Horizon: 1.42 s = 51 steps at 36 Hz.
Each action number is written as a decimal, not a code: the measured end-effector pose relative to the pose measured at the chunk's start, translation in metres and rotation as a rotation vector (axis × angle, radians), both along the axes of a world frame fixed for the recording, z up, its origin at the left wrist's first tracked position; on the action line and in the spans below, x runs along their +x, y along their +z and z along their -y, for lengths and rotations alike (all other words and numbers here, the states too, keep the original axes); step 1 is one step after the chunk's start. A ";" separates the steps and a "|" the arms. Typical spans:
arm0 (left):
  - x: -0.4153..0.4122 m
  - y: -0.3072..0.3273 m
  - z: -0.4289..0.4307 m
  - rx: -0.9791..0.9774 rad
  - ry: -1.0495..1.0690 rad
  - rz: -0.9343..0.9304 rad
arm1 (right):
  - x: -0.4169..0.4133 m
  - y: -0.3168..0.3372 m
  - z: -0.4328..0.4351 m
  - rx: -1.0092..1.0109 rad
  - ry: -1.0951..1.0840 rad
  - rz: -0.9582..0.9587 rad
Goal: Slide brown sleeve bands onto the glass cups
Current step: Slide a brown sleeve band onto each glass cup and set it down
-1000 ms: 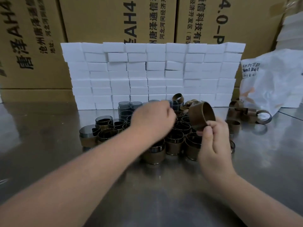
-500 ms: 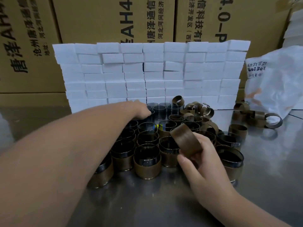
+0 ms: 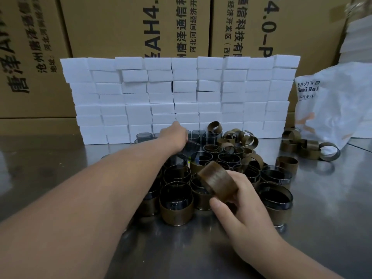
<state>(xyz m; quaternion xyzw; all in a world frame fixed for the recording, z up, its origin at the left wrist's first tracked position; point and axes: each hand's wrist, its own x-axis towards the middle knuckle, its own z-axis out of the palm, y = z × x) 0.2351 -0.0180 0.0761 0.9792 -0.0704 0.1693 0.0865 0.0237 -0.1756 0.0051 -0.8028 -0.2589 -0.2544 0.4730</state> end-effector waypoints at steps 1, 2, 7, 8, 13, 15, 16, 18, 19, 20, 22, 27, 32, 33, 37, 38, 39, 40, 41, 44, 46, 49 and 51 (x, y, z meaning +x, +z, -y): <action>-0.001 0.002 -0.001 -0.066 -0.009 0.035 | 0.001 0.000 0.000 -0.005 -0.011 0.002; -0.005 0.004 -0.002 -0.123 -0.015 0.070 | 0.001 0.000 0.001 -0.009 -0.024 0.000; -0.033 0.025 -0.007 -0.610 -0.001 0.314 | 0.000 0.000 -0.001 0.013 -0.049 0.018; -0.043 0.029 -0.005 -0.700 0.004 0.349 | -0.001 0.001 -0.001 0.020 -0.057 0.026; -0.112 0.040 0.012 -1.774 -0.074 0.109 | -0.004 0.004 -0.003 0.045 -0.116 0.052; -0.150 0.035 0.018 -2.076 -0.162 0.000 | -0.006 0.006 -0.003 0.075 -0.114 0.061; -0.167 0.029 0.020 -2.149 -0.180 -0.023 | -0.008 0.007 -0.004 0.094 -0.105 0.061; -0.195 0.015 0.022 -2.234 -0.181 -0.058 | -0.010 0.009 -0.005 0.126 -0.095 0.055; -0.207 0.006 0.022 -2.240 -0.165 -0.063 | -0.011 0.010 -0.005 0.138 -0.100 0.055; -0.216 -0.003 0.023 -2.218 -0.143 -0.058 | -0.011 0.010 -0.004 0.145 -0.110 0.058; -0.230 -0.018 0.025 -2.146 -0.107 -0.073 | -0.011 0.010 -0.003 0.157 -0.131 0.064; -0.237 -0.046 0.023 -2.083 -0.134 -0.081 | -0.016 0.013 -0.001 0.253 -0.104 0.087; -0.230 -0.057 0.022 -1.989 -0.224 -0.023 | -0.021 0.017 -0.001 0.318 -0.017 0.119; -0.228 -0.059 0.020 -1.972 -0.244 -0.017 | -0.022 0.017 -0.001 0.301 0.003 0.124; -0.226 -0.065 0.018 -1.913 -0.336 -0.039 | -0.025 0.011 -0.004 0.237 0.092 0.039; -0.225 -0.066 0.017 -1.902 -0.359 -0.045 | -0.026 0.010 -0.006 0.226 0.100 -0.002; -0.224 -0.067 0.017 -1.885 -0.370 -0.043 | -0.027 0.009 -0.007 0.211 0.095 -0.036; -0.222 -0.067 0.016 -1.861 -0.374 -0.036 | -0.027 0.008 -0.009 0.198 0.088 -0.062; -0.219 -0.068 0.014 -1.835 -0.374 -0.026 | -0.027 0.007 -0.010 0.199 0.087 -0.088; -0.209 -0.067 0.009 -1.808 -0.361 -0.008 | -0.028 0.005 -0.013 0.207 0.136 -0.186; -0.203 -0.065 0.006 -1.808 -0.344 0.002 | -0.028 0.003 -0.016 0.148 0.138 -0.218; -0.198 -0.061 0.002 -1.833 -0.306 0.043 | -0.028 0.002 -0.020 0.093 0.139 -0.265; -0.199 -0.061 0.000 -1.842 -0.295 0.056 | -0.027 0.001 -0.021 0.072 0.137 -0.294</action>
